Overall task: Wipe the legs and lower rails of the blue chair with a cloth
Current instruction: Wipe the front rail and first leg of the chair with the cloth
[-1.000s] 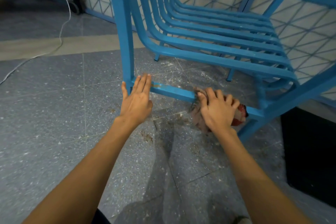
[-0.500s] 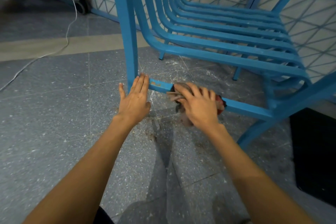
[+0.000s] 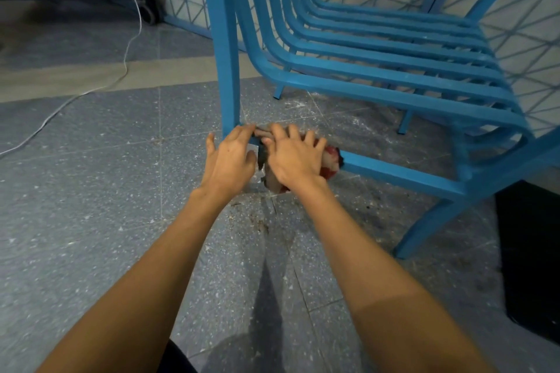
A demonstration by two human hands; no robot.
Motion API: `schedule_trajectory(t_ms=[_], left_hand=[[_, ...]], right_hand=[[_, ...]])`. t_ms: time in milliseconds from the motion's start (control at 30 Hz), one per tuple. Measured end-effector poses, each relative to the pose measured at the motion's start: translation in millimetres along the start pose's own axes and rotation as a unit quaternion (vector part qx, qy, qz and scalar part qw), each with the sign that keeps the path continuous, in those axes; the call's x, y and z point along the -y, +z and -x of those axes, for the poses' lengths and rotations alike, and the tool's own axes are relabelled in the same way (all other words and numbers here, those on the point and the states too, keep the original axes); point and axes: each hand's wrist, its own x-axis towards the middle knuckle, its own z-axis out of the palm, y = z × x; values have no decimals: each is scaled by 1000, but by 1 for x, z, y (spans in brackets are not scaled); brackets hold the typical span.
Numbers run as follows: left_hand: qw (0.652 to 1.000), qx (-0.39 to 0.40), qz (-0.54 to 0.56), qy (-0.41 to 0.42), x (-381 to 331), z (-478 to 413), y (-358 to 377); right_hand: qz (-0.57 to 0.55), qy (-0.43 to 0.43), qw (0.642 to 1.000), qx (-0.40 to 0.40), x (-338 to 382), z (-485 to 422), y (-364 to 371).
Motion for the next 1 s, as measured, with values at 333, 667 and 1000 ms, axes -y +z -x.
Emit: schedule_trajectory(t_ms=[333, 667, 1000], left_hand=[[965, -68, 162, -197, 14, -7, -10], [972, 34, 166, -163, 24, -10, -5], [969, 70, 155, -181, 29, -13, -1]], right_hand=[[82, -73, 992, -61, -80, 29, -5], [18, -63, 998, 12, 25, -18, 12], [58, -123, 989, -56, -38, 2, 4]])
